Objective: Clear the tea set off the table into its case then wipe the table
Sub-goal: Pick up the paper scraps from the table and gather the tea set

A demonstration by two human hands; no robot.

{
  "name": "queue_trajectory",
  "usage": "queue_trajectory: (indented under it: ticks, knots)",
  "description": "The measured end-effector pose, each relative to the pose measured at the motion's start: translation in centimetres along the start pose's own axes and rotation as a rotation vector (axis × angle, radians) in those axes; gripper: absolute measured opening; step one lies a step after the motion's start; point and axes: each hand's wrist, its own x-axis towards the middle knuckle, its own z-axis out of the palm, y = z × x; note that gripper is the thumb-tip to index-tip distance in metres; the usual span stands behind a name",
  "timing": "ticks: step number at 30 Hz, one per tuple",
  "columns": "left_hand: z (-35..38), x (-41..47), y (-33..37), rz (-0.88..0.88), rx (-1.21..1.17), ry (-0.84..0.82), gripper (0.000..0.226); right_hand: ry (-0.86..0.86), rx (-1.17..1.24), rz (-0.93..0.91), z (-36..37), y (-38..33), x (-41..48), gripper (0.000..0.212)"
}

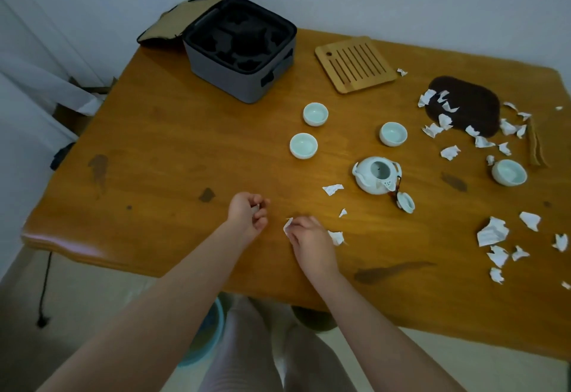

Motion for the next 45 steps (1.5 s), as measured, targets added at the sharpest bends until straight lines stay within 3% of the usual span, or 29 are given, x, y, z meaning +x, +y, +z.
queue_trajectory:
  ticks: [5,9,14,18,21,23,26,29,33,37,40,43,45]
  knots:
    - [0.0,-0.7,-1.5,0.028,-0.114,0.036,0.029,-0.022,0.016,-0.056,-0.3,0.6,1.7,0.015]
    - [-0.4,-1.3,-2.0,0.05,-0.165,0.054,0.026,-0.11,0.108,0.007,-0.9,0.6,2.8,0.048]
    - [-1.0,-1.6,-2.4,0.08,-0.193,0.047,0.027,-0.22,0.008,-0.05,-1.4,1.2,3.7,0.018]
    - [-0.5,-1.5,-2.6,0.07,-0.189,0.058,0.037,-0.17,0.304,0.077,-3.6,0.7,5.1,0.012]
    - [0.8,-1.9,-2.9,0.013,-0.233,0.028,0.034,-0.223,0.526,0.112,-5.7,-0.8,5.5,0.009]
    - [2.0,-2.4,-3.2,-0.041,-0.261,-0.03,0.029,-0.245,0.389,0.042,-6.1,-1.7,5.1,0.013]
    - [3.3,-2.9,-3.8,-0.055,-0.202,-0.051,0.023,-0.239,-0.049,-0.151,-5.9,-1.7,4.3,0.022]
    - [3.6,-2.7,-3.5,-0.008,-0.095,0.071,0.024,-0.191,0.02,-0.175,-7.1,-1.4,3.6,0.024]
    - [3.5,-2.0,-2.4,0.04,0.012,0.162,0.033,-0.135,0.18,-0.053,-8.6,0.9,2.8,0.03]
    - [3.0,-1.6,-2.9,0.208,0.379,0.14,0.035,-0.24,-0.1,0.089,-8.2,4.1,1.1,0.038]
    - [2.4,-1.1,-4.5,0.628,1.155,0.056,0.047,-0.262,-0.125,0.125,-7.9,5.2,-0.1,0.045]
    - [2.2,-1.7,-5.9,0.812,1.795,-0.004,0.052,-0.275,-0.096,0.132,-7.8,5.8,-0.6,0.047]
    - [2.0,-1.8,-6.6,0.904,2.06,-0.002,0.055,-0.277,-0.063,0.138,-7.4,6.1,-0.8,0.046]
